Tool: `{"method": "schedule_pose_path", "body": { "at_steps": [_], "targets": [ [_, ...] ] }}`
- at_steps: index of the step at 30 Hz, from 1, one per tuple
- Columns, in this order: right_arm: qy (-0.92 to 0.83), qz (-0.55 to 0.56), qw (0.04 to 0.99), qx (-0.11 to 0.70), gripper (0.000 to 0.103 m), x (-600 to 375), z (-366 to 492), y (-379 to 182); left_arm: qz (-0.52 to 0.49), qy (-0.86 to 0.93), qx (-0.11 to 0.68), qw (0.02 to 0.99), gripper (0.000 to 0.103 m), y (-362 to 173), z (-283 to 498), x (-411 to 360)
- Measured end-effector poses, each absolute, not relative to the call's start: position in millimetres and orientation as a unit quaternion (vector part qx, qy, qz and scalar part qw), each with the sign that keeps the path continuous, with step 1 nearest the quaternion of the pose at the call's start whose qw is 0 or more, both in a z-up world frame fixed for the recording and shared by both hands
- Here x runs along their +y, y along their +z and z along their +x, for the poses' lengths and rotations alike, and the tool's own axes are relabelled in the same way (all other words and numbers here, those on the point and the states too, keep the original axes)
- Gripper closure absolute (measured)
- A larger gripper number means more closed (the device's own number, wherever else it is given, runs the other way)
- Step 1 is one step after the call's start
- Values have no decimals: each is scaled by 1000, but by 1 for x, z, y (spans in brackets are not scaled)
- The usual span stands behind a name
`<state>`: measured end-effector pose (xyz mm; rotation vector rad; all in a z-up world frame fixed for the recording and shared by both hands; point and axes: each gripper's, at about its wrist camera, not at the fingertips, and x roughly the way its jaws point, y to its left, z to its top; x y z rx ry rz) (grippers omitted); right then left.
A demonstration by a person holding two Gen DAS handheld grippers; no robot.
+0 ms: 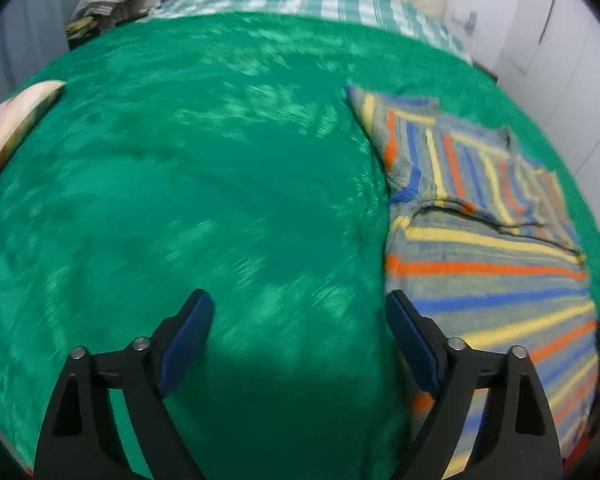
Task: Fold small clothes
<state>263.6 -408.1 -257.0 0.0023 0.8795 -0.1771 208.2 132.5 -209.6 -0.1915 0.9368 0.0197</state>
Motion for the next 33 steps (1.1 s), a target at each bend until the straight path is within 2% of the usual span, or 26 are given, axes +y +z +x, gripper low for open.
{"method": "schedule_pose_path", "body": {
  "at_steps": [3,7,11,33],
  "targets": [
    [-86,1,901,425,0,-408,264,-257,-118,30,427,896,6,-207,184,162],
    [-88,-1,901,425,0,-408,263,-257,-133,51,441,886,5,-230,180,175],
    [-88,-1,901,425,0,-408,263,-256,-51,57,434,898,1,-251,169,154],
    [-88,0,901,425,0,-408,263,-257,-21,57,453,889,1,-256,175,147]
  ]
}}
